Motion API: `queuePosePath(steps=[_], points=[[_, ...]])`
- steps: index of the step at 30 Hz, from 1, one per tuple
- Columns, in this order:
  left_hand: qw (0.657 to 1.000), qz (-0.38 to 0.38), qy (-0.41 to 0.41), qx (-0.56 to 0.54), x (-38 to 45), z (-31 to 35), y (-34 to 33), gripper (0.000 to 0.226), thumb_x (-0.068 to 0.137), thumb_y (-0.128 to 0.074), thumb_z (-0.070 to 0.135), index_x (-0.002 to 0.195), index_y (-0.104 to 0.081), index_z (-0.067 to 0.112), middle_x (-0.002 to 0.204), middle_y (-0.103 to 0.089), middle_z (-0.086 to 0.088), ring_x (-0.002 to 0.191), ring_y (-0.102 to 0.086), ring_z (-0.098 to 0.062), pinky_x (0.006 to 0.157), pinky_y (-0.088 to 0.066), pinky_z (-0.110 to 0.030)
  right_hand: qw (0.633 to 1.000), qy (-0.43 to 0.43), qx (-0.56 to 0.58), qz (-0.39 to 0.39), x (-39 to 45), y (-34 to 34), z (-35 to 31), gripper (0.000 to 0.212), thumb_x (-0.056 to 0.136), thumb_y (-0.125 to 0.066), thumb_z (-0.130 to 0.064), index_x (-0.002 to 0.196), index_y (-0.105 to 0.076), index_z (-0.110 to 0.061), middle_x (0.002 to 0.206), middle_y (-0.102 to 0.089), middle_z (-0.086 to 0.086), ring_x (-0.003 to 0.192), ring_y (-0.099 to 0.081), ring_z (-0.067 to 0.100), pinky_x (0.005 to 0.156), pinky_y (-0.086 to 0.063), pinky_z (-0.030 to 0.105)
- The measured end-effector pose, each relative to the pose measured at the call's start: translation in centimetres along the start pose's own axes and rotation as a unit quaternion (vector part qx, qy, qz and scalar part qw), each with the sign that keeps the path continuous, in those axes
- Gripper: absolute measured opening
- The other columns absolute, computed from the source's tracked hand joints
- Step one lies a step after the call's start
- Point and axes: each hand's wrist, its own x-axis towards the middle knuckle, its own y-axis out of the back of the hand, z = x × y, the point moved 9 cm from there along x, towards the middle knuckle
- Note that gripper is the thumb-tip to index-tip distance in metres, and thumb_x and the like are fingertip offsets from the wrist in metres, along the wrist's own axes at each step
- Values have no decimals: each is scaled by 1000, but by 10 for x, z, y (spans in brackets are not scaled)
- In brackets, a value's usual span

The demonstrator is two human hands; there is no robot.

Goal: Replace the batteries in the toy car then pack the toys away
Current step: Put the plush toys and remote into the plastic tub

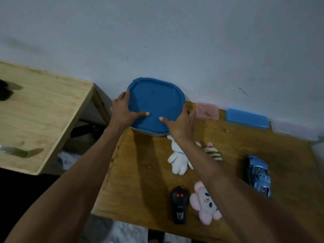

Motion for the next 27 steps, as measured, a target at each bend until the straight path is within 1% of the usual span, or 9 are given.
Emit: queuePosePath(steps=[2, 4, 8, 12, 15, 20, 23, 25, 27], points=[[1000, 14, 11, 14, -3, -3, 0, 110, 68, -81, 67, 155, -32, 22, 152, -44, -11, 136, -34, -38, 109, -35, -52, 1000, 4, 4, 14, 0, 0, -1, 88, 67, -87, -55, 135, -45, -19, 130, -39, 7, 121, -45, 27, 93, -46, 33], [999, 21, 11, 26, -3, -2, 1, 113, 68, -80, 69, 156, -29, 20, 155, -40, -11, 138, -31, -38, 111, -33, -52, 1000, 5, 21, 20, -1, 1, -2, 94, 67, -87, -53, 142, -42, -21, 132, -37, 8, 124, -44, 28, 94, -43, 30], [999, 35, -3, 29, -3, 8, 10, 118, 69, -78, 70, 160, -23, 19, 158, -35, -12, 140, -28, -37, 113, -31, -51, 999, 24, 21, 33, -5, 7, -10, 111, 67, -84, -59, 155, -25, -27, 139, -27, 9, 126, -38, 28, 104, -43, 36], [999, 35, -17, 24, -12, 20, 24, 118, 69, -77, 70, 160, -21, 20, 157, -32, -13, 140, -28, -37, 113, -32, -53, 998, 34, 32, 41, -15, 21, -21, 117, 64, -84, -62, 156, -21, -26, 133, -29, 8, 121, -39, 26, 96, -40, 28], [999, 43, -22, 22, -28, 24, 40, 120, 68, -76, 72, 160, -21, 18, 156, -31, -14, 139, -29, -37, 113, -33, -53, 997, 56, 32, 40, -30, 32, -33, 118, 64, -84, -63, 157, -20, -26, 133, -29, 8, 122, -40, 26, 94, -40, 27], [999, 50, -9, 18, -74, 19, 61, 125, 64, -69, 80, 161, -18, 19, 156, -30, -14, 140, -28, -38, 113, -35, -55, 997, 74, 15, 32, -72, 39, -42, 118, 66, -82, -65, 157, -18, -27, 132, -28, 4, 117, -45, 24, 82, -46, 27], [998, 64, 2, 30, -117, 9, 67, 124, 64, -66, 79, 161, -18, 19, 156, -30, -13, 138, -28, -37, 112, -33, -55, 997, 81, -2, 18, -108, 34, -31, 119, 67, -80, -66, 158, -16, -26, 128, -31, 4, 115, -45, 24, 81, -52, 32], [997, 64, 13, 42, -149, -1, 64, 125, 66, -70, 81, 162, -18, 19, 155, -29, -13, 138, -27, -36, 112, -33, -55, 996, 84, -5, 8, -135, 27, -19, 119, 67, -81, -65, 158, -16, -25, 129, -31, 6, 116, -44, 25, 83, -49, 31], [996, 57, 24, 57, -179, -12, 56, 124, 67, -70, 78, 162, -18, 18, 154, -30, -13, 136, -29, -37, 111, -34, -54, 997, 75, -5, -7, -160, 17, -3, 118, 67, -81, -64, 157, -15, -26, 130, -30, 7, 119, -43, 28, 86, -49, 35]])
